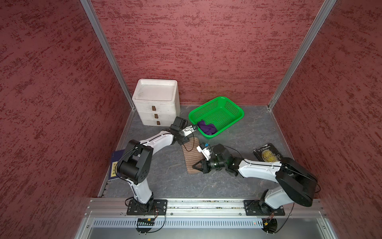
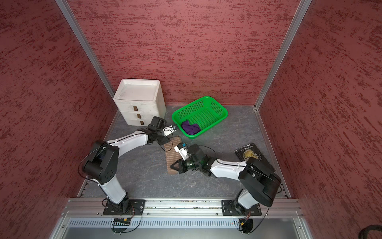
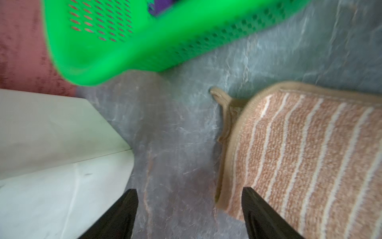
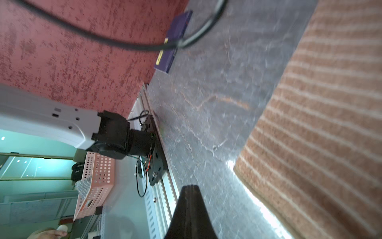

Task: Fold the square dishcloth
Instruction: Adjust the cleaning item at the center of the board, then fold the cleaning item at the center of the board.

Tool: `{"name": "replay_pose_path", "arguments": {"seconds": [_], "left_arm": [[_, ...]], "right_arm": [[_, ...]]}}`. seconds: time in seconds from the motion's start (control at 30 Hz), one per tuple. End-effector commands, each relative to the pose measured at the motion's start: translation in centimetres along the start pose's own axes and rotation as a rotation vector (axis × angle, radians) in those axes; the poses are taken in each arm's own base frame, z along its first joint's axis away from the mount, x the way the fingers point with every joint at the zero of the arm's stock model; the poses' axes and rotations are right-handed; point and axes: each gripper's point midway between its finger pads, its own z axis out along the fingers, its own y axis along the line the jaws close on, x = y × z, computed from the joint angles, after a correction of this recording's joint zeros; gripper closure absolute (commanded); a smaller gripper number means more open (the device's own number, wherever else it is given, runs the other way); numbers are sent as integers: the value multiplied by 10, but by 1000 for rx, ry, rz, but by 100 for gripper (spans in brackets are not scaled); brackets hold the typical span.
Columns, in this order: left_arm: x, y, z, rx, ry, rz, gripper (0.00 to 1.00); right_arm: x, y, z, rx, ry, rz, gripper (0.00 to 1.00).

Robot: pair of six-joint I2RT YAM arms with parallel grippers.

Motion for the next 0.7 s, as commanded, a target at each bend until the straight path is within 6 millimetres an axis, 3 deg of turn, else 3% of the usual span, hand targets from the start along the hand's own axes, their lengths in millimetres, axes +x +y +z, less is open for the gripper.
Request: {"name": "replay_pose_path", "arguments": {"seconds": [0.0, 0.07, 0.13, 0.23, 0.37, 0.5, 0.67], "left_arm": [[7, 16, -42, 21, -82, -87, 17], [20, 4, -64, 63, -91, -85, 17], [32, -24, -82, 129, -96, -46, 17], [44, -79, -104, 246, -102, 46, 17], [43, -140, -132, 380, -147, 134, 17], [40, -181, -138, 478, -182, 207, 18], [38, -212, -125, 513, -202, 294, 24]], "right_arm": [[-22, -26, 2, 92, 14, -4, 100], [-44, -41, 10, 129, 5, -5, 100], [-65, -56, 20, 182, -4, -18, 100], [-89, -79, 42, 256, -4, -55, 100], [-108, -106, 71, 314, 6, -73, 100], [-113, -136, 88, 388, 17, -73, 100], [-109, -163, 92, 474, 2, -67, 100]]}}
